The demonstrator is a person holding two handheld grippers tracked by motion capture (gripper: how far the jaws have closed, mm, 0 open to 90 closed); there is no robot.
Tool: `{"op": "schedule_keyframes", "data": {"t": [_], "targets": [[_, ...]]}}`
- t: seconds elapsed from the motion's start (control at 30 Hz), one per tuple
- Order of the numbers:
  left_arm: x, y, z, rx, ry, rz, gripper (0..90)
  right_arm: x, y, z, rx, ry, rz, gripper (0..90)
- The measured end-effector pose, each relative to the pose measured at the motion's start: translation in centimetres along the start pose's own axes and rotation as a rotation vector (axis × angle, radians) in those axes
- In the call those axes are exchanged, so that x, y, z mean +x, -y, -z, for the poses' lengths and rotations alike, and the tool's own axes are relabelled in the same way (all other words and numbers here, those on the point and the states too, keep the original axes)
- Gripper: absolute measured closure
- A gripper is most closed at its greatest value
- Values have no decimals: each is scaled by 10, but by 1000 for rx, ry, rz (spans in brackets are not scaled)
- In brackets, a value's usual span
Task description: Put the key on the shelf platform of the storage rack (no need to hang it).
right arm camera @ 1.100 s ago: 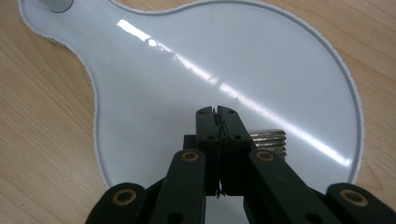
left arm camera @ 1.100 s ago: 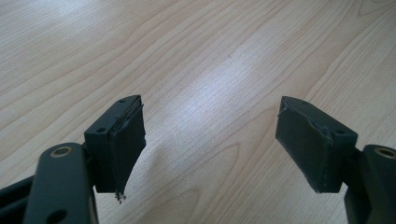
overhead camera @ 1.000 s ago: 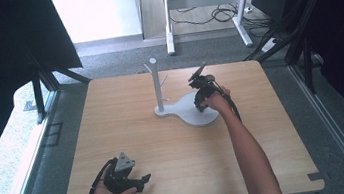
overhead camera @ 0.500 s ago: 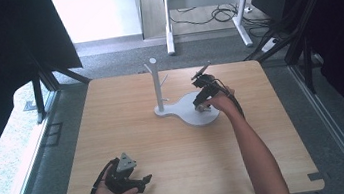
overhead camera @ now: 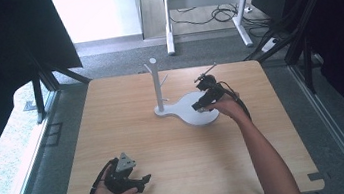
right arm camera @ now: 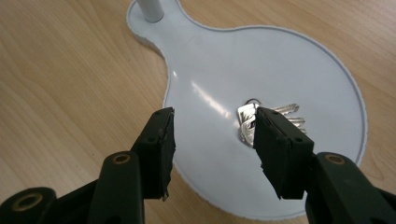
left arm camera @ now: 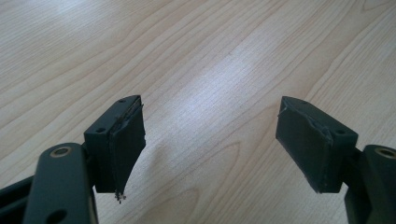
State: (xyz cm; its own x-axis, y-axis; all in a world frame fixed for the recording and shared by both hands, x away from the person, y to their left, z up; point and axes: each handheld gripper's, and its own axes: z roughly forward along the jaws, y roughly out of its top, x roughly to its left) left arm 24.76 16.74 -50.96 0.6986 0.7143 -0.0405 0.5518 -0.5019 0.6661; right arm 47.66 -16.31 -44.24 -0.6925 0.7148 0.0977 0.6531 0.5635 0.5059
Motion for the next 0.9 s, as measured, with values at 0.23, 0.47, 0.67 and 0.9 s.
{"op": "schedule_keyframes", "data": {"t": [0.23, 0.47, 0.67, 0.9], "targets": [[0, 0, -3, 12, 4, -5, 241, 7, 24, 15, -42, 1, 32, 481], [-2, 0, -6, 18, 2, -4, 241, 14, 55, 32, -69, 31, 65, 488], [-1, 0, -6, 19, -3, -3, 241, 19, 86, 45, -115, 26, 64, 490], [0, 0, -4, 16, -8, 0, 241, 21, 128, 59, -151, 29, 45, 490]]}}
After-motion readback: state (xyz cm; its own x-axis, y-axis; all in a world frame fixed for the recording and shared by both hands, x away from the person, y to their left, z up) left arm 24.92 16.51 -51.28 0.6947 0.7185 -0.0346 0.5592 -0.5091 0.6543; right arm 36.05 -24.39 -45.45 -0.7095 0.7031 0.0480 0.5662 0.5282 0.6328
